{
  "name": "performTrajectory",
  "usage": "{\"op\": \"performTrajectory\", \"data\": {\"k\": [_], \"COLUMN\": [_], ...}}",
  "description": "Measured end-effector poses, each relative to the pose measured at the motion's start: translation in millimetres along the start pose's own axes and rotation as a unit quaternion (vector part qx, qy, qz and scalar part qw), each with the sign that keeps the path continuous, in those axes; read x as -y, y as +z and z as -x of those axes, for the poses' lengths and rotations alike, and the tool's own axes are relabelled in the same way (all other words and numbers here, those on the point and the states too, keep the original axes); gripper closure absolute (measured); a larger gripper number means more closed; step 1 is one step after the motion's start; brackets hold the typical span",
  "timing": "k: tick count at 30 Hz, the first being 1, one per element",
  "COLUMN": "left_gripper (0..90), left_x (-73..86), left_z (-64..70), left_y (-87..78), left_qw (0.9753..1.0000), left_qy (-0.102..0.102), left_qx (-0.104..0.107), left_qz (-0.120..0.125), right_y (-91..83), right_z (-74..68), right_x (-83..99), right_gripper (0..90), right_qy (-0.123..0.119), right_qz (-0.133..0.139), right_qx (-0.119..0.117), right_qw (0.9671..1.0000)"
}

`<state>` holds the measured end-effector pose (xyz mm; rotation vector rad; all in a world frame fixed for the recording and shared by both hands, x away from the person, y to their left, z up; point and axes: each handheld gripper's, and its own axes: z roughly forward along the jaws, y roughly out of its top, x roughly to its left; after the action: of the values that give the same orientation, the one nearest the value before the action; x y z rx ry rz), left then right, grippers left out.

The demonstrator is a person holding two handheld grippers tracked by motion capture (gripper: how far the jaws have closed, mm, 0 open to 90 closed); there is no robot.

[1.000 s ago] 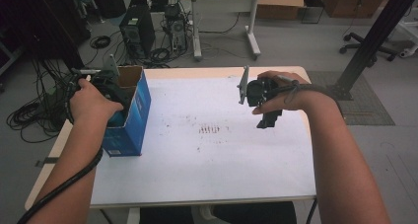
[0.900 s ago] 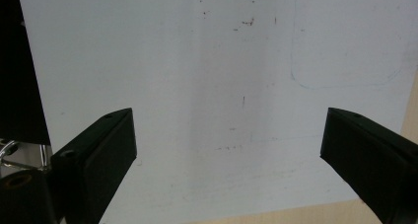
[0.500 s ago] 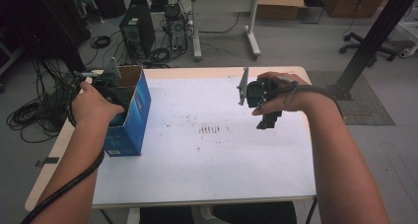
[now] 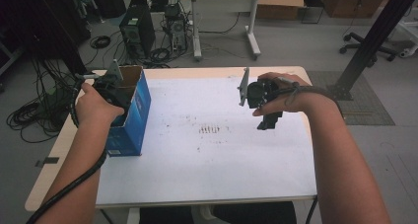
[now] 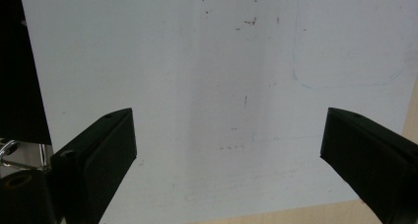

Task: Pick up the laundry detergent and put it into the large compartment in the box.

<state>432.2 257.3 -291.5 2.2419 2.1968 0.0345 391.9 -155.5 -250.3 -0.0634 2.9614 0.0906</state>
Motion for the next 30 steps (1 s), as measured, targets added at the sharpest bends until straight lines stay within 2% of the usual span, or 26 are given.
{"op": "performTrajectory", "data": {"k": [8, 15, 26, 30], "left_gripper": [30.5, 31.0, 30.8, 30.6], "left_x": [0.8, 1.7, 2.0, 3.0], "left_z": [-1.5, -3.5, -1.6, -0.2], "left_y": [-4.8, -7.0, -13.0, -19.5], "left_qw": [0.9998, 0.9998, 0.9997, 0.9995], "left_qy": [-0.01, -0.012, -0.013, -0.021], "left_qx": [0.007, 0.01, 0.004, -0.003], "left_qz": [0.013, 0.014, 0.019, 0.024], "right_y": [-1.1, -0.5, -1.5, -2.3], "right_z": [-0.3, -0.8, -1.4, -1.6], "right_x": [1.8, -0.6, -0.5, -0.3], "right_gripper": [6.8, 6.8, 6.9, 6.8], "right_qy": [0.003, 0.0, -0.001, -0.001], "right_qz": [0.0, 0.001, 0.001, 0.001], "right_qx": [0.0, 0.0, 0.0, 0.001], "right_qw": [1.0, 1.0, 1.0, 1.0]}}
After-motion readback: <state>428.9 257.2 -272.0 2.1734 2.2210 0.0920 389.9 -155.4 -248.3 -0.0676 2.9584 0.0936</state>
